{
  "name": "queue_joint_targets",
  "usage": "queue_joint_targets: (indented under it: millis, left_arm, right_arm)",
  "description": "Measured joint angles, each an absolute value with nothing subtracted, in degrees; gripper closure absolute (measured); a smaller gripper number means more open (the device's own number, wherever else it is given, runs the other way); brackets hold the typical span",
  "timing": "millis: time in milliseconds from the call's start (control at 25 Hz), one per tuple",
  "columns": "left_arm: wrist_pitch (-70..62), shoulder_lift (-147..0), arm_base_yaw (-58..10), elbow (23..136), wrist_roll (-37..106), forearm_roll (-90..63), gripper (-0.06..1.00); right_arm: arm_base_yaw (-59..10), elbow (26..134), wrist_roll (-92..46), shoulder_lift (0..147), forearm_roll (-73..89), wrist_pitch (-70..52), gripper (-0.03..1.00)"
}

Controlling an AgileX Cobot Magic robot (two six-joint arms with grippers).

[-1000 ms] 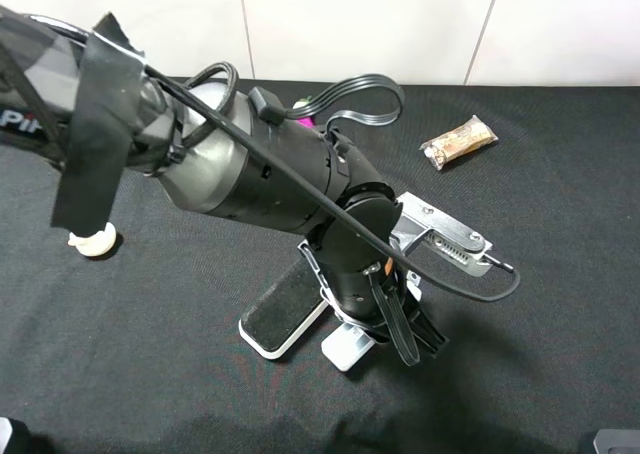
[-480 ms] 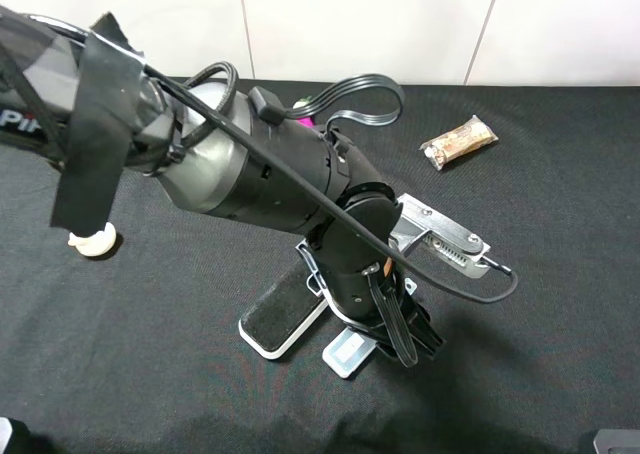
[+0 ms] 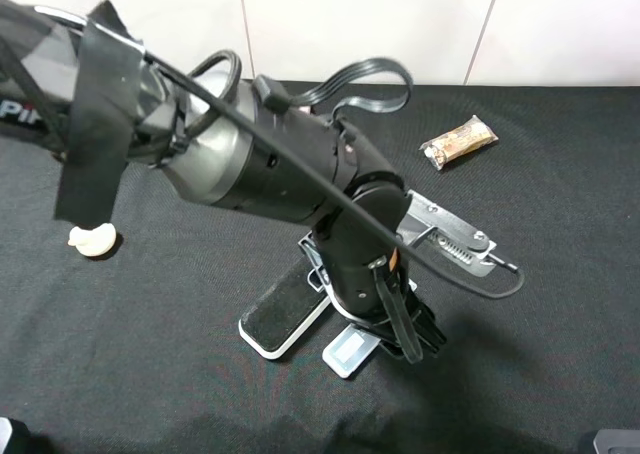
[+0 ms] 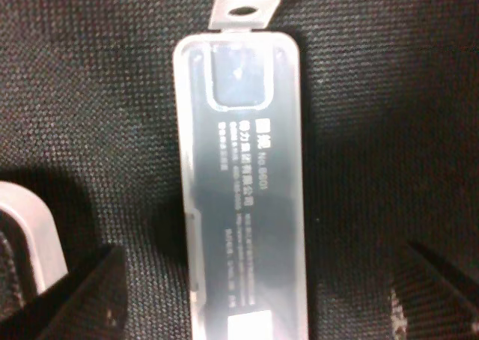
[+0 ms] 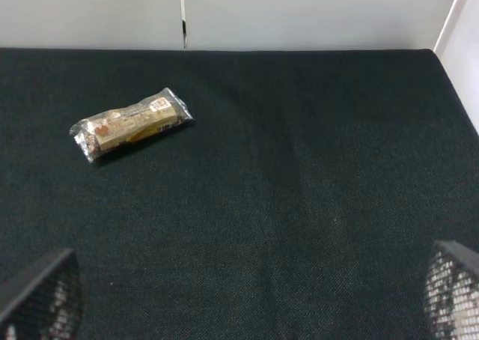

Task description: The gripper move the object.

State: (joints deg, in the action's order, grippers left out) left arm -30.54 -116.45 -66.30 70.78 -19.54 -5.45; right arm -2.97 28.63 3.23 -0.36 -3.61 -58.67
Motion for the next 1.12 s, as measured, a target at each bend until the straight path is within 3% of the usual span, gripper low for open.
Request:
queue_joint_targets:
  millis: [320,600,1120]
  left_arm:
    - [-40.9,-116.4,-66.3,77.2,-17.0,-5.5,0.17]
    - [-50.7,-116.3,-66.3,82.5,-15.7,-3.8,0.1]
    - [-57.4,-107.6,-63.5,83.1,-15.5,0.0,0.03]
  right_arm:
    - [-3.0,28.6,3.2,-0.4,-3.6,-58.7,0.27]
    - [-3.0,28.6,3.2,-0.4,-3.6,-58.7,0.27]
    - [-3.0,28.6,3.2,-0.4,-3.6,-58.7,0.27]
